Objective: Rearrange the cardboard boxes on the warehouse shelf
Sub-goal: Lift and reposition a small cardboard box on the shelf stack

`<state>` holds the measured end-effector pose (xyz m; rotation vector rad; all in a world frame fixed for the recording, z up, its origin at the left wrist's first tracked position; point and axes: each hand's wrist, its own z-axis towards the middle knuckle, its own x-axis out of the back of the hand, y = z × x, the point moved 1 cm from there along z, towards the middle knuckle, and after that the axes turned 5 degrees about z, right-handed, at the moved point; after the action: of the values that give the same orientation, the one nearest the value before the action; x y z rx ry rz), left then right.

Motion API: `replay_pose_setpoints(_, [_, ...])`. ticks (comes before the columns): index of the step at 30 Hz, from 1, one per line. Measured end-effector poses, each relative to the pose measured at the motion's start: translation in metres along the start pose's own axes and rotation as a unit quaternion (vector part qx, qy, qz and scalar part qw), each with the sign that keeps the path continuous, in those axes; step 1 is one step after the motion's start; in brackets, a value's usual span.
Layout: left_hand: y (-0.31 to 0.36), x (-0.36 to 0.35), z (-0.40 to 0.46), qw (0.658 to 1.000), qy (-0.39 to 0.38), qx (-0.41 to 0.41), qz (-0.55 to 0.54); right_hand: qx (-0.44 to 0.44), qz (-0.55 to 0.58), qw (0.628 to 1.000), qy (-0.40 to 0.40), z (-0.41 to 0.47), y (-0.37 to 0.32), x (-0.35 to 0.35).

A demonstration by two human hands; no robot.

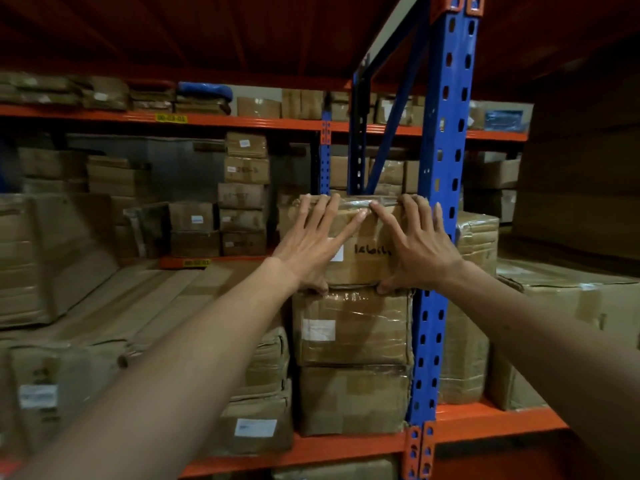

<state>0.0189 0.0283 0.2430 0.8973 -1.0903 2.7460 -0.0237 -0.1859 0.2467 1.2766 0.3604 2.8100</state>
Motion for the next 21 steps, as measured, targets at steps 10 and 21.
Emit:
replay_pose_setpoints(10, [-0.113,-0.04,-0.133,0.966,-0.04,0.247,-0.063,0.171,0.021,0.976,0.131,0.065,-0.105,0.043])
replay_pose_setpoints(21, [-0.286,-0.078,-0.322,0.696,-0.091,0.665,-0.255,0.376,-0.057,0.915,0.139,0.175,-0.406,0.044])
